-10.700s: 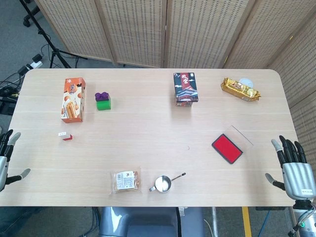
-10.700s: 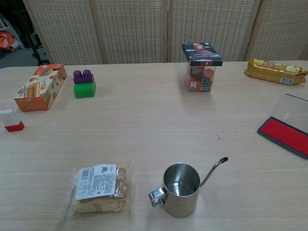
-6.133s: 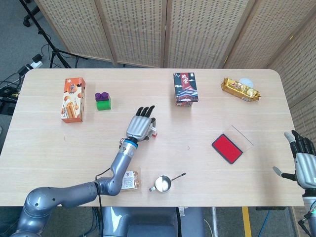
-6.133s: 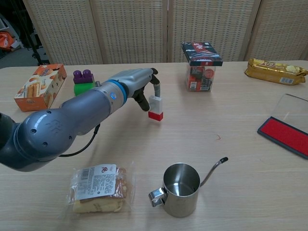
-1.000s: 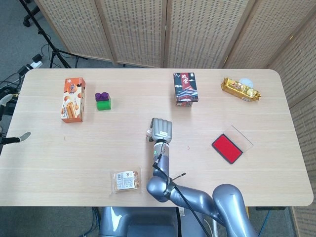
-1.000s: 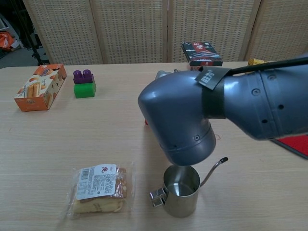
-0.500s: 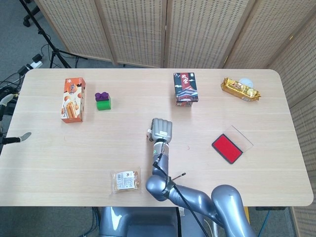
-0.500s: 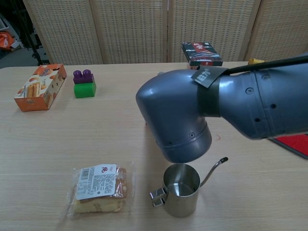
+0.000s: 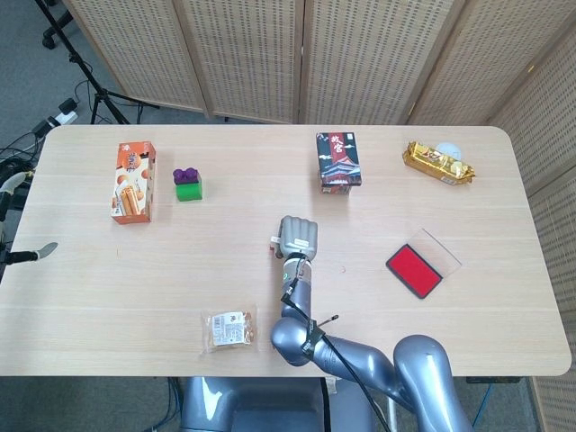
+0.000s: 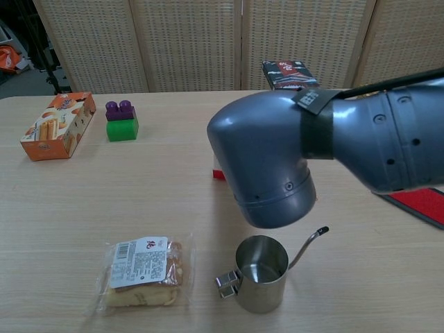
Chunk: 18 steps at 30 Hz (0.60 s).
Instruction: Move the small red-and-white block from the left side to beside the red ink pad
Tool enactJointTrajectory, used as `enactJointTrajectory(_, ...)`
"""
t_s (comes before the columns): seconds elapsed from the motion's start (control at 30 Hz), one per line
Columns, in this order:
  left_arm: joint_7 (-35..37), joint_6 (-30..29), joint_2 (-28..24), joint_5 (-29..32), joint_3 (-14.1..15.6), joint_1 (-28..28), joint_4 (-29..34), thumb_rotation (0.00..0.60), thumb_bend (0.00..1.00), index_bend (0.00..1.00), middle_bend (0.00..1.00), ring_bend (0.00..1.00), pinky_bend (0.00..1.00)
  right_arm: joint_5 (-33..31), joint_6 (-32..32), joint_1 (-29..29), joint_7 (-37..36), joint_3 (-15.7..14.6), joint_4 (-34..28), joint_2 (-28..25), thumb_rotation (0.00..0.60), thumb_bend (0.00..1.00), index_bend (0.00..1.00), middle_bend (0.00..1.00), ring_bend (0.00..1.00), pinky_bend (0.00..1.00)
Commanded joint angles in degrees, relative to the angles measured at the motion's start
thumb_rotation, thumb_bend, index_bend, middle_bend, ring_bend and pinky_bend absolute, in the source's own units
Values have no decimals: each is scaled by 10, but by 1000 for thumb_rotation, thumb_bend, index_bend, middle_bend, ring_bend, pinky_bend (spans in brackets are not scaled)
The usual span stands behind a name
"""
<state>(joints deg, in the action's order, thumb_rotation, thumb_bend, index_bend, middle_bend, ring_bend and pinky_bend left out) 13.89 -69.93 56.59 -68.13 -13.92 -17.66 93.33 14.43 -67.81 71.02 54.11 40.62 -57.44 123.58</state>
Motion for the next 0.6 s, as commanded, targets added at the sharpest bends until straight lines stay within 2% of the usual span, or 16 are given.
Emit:
enactJointTrajectory(0.03, 1, 1, 0, 0, 0, 0, 0, 600, 44, 0, 0, 0, 0, 8, -3, -9, -2, -4, -24, -13, 600, 517, 576, 875, 914, 1000)
enactJointTrajectory(0.17, 3, 2, -1, -1, 0, 0, -1, 600, 44, 0, 0, 0, 0, 36, -18, -43, 9, -30, -118, -65, 600, 543, 576, 877, 918, 1000)
enactJointTrajectory(0.3, 1, 2, 0, -4, 1, 0, 2, 600, 45, 0, 0, 0, 0, 76, -42, -99, 18, -76, -239, -148, 600, 565, 576, 878, 919, 1000)
enactJointTrajectory(0.43, -7, -1, -1, -13, 5, -1, 8, 600, 53, 0, 0, 0, 0, 100, -58, -173, 9, -117, -363, -256, 600, 603, 578, 878, 919, 1000)
enactJointTrajectory(0.6, -16, -11, 0, -23, 9, 2, 16, 600, 54, 0, 0, 0, 0, 128, -56, -251, -34, -160, -451, -365, 600, 646, 580, 878, 919, 1000)
